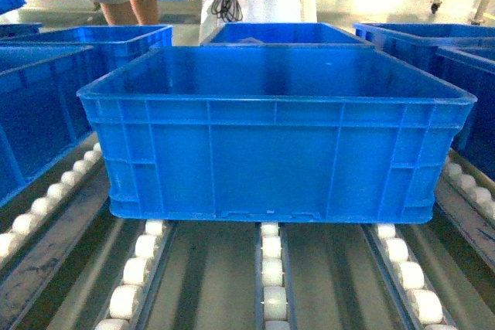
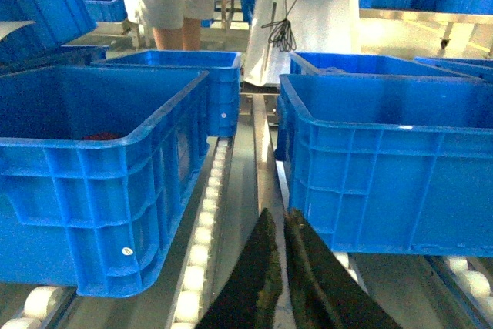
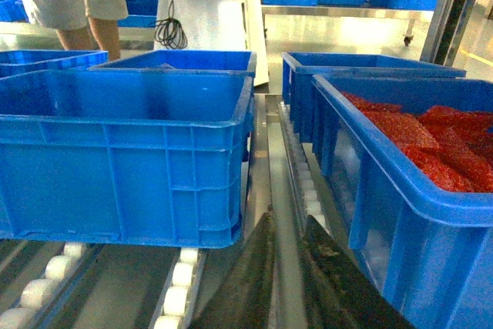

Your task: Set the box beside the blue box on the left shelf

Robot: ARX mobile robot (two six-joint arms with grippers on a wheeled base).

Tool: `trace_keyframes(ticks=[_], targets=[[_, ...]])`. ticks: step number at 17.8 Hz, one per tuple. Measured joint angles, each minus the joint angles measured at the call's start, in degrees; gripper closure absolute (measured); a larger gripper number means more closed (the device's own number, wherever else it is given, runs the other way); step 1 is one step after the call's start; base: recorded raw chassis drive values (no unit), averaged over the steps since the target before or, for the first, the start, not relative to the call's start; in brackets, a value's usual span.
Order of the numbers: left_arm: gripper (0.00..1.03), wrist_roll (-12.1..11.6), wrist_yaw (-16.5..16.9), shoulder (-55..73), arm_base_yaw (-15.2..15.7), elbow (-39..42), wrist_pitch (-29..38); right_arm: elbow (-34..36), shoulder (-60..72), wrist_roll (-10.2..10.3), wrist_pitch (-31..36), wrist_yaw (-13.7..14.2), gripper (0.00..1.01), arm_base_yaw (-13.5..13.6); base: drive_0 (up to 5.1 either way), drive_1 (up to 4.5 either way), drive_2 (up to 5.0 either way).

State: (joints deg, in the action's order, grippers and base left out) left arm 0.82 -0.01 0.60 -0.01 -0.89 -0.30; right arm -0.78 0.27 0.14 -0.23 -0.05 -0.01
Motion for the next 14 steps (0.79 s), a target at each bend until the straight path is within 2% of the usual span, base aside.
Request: trace_keyframes(ticks=[3,4,6,7,8,9,10,11,14], targets=[[0.87,0.0,0.0,0.0,0.0,0.0,0.0,0.0,0.0,0.0,0.0,0.0,0.81,0.0,0.0,0.0,0.0],[0.79,0.0,0.0,0.0,0.0,0.0,0.0,0.0,0.0,0.0,0.0,0.0,0.72,0.0,0.0,0.0,0.0],[0.59,0.0,0.0,0.0,0.0,0.0,0.0,0.0,0.0,0.0,0.0,0.0,0.53,0.0,0.0,0.0,0.0],[0.47,0.0,0.0,0.0,0.0,0.0,0.0,0.0,0.0,0.0,0.0,0.0,0.4,0.0,0.0,0.0,0.0],[0.32,0.0,0.0,0.0,0.0,0.0,0.0,0.0,0.0,0.0,0.0,0.0,0.26,0.0,0.0,0.0,0.0],[0.14,0.0,0.0,0.0,0.0,0.0,0.0,0.0,0.0,0.0,0.0,0.0,0.06,0.0,0.0,0.0,0.0],[0.03,-0.1,0.0,0.0,0.0,0.0,0.0,0.0,0.0,0.0,0.0,0.0,0.01,0.0,0.0,0.0,0.0],[0.05,-0.1,0.0,0.0,0.0,0.0,0.0,0.0,0.0,0.0,0.0,0.0,0.04,0.0,0.0,0.0,0.0],[0.05,-0.1,0.0,0.0,0.0,0.0,0.0,0.0,0.0,0.0,0.0,0.0,0.03,0.0,0.0,0.0,0.0]])
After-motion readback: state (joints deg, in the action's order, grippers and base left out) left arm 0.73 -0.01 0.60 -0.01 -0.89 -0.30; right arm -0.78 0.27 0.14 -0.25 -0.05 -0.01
